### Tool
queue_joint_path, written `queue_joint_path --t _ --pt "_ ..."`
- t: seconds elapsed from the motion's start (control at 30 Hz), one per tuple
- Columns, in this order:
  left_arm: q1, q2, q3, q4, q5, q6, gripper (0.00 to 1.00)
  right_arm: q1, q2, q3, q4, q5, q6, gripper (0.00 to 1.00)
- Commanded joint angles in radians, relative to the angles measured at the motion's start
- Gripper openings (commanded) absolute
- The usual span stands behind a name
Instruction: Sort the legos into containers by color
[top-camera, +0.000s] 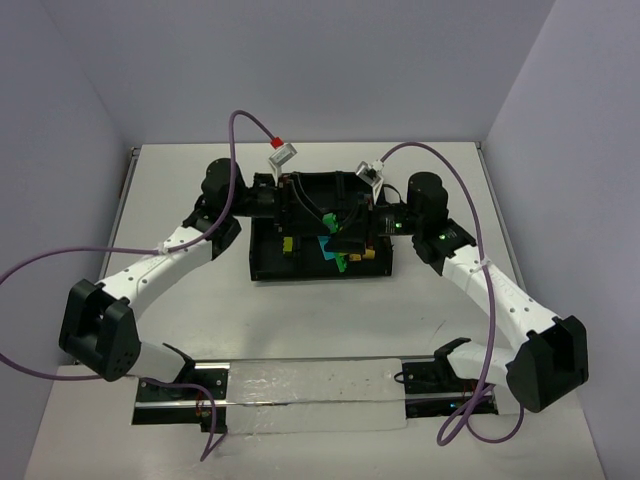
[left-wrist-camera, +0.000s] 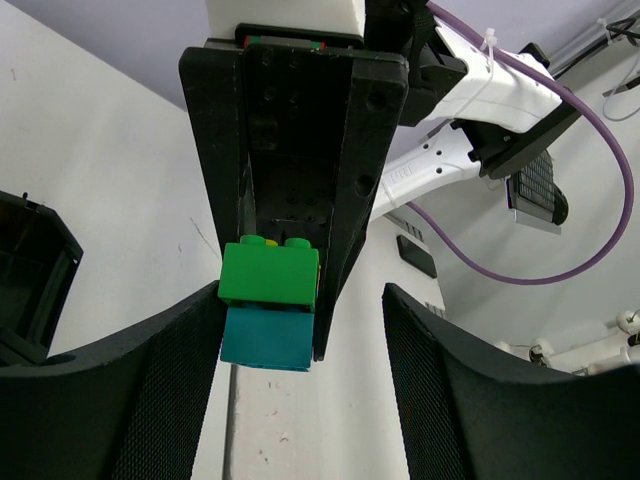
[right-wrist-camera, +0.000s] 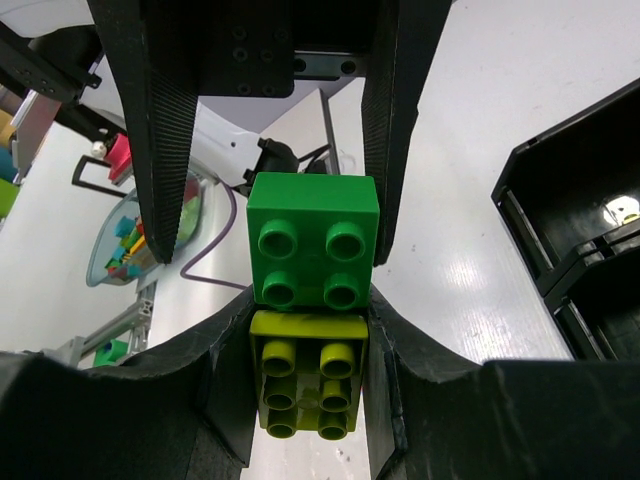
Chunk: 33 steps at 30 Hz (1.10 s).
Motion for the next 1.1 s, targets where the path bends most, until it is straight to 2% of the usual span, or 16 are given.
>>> queue_joint_path --t 0.0,0.2,0.27,0.3,0.5,0.57,0.6,0.67,0.73,0.83,1.07 --pt "-0.011 0.012 0.04 0.045 0.033 0.015 0.7 0.01 -0.002 0.058 0.013 0.001 -0.008 0.0" --pt "-0.018 0.034 0.049 0.046 0.043 0.009 0.63 0.011 -0.002 0.073 -0.004 0.0 -0.02 0.0" --pt "-0.021 0.034 0.051 0.048 0.045 0.008 0.57 0.011 -0.001 0.074 -0.007 0.0 -0.02 0.0" --pt "-0.021 0.034 0.051 0.05 0.045 0.007 0.47 0.012 0.0 0.073 -0.006 0.003 -0.02 0.0" --pt "-0.021 0.03 0.049 0.07 0.044 -0.011 0.09 0.014 0.007 0.066 -0.003 0.004 -0.021 0.0" --pt "-0.021 0.027 0.049 0.074 0.045 -0.017 0.0 0.014 0.008 0.065 -0.01 0.009 -0.027 0.01" --pt "-0.021 0.026 0.049 0.077 0.045 -0.018 0.0 0.014 0.008 0.065 -0.018 0.017 -0.031 0.09" --pt "-0.021 0.023 0.048 0.08 0.038 -0.024 0.0 0.014 0.008 0.067 -0.038 0.027 -0.044 0.36" --pt "-0.02 0.018 0.052 0.058 0.03 -0.017 0.0 0.014 0.008 0.068 -0.057 0.042 -0.054 0.53" --pt "-0.018 0.017 0.066 -0.006 0.013 0.018 0.0 0.013 0.005 0.077 -0.099 0.082 -0.07 0.73" --pt "-0.002 0.014 0.042 -0.068 -0.004 0.049 0.0 0.007 -0.001 0.076 -0.154 0.128 -0.102 0.88"
